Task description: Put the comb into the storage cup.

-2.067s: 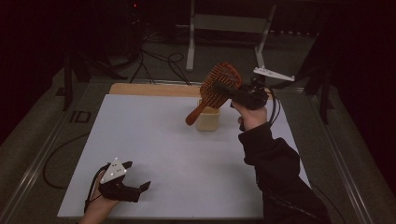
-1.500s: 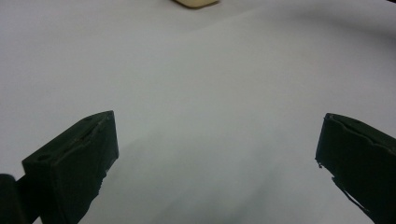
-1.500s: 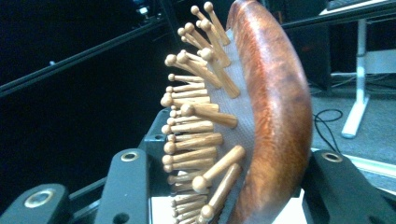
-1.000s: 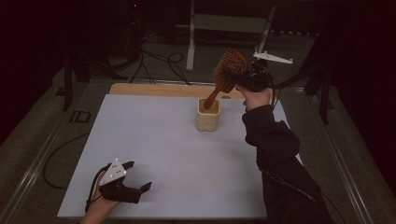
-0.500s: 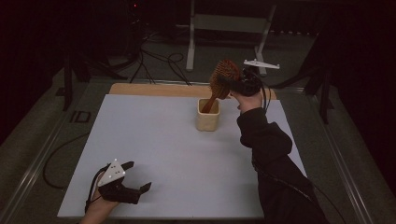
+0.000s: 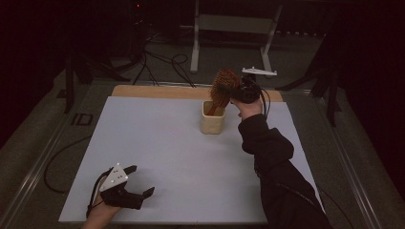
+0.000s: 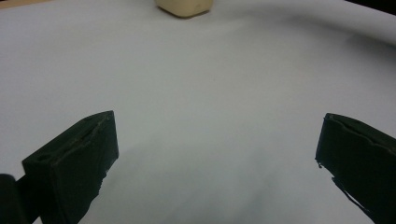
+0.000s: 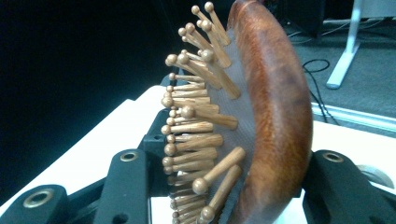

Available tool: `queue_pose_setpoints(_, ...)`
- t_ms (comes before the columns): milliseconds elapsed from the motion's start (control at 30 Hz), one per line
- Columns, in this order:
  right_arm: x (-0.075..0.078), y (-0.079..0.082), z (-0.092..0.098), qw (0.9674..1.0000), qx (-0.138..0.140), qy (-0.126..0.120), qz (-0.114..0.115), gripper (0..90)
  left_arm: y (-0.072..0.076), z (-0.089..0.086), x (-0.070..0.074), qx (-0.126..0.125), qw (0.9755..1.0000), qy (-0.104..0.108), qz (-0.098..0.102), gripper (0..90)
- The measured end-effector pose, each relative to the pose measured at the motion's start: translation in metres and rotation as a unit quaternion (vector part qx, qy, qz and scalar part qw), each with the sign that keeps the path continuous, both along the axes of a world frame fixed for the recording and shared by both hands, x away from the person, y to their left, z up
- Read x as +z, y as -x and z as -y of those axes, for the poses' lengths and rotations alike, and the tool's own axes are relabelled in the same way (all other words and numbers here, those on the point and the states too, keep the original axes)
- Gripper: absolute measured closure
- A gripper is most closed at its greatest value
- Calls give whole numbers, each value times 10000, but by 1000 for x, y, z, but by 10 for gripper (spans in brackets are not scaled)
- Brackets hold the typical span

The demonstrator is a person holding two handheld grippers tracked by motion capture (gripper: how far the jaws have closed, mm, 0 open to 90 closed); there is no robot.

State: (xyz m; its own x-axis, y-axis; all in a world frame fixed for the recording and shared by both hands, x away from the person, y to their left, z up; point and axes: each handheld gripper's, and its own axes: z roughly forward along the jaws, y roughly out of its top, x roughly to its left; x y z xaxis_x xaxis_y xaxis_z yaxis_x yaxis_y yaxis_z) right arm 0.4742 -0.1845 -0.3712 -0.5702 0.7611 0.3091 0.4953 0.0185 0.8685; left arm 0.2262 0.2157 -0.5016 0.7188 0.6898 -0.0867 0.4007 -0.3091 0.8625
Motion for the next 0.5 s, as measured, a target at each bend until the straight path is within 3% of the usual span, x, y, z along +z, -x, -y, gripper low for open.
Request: queue_pose_setpoints(500, -17, -3, 0, 9998, 125, -36, -169, 512, -1, 0, -1, -35, 10000, 33, -32, 0)
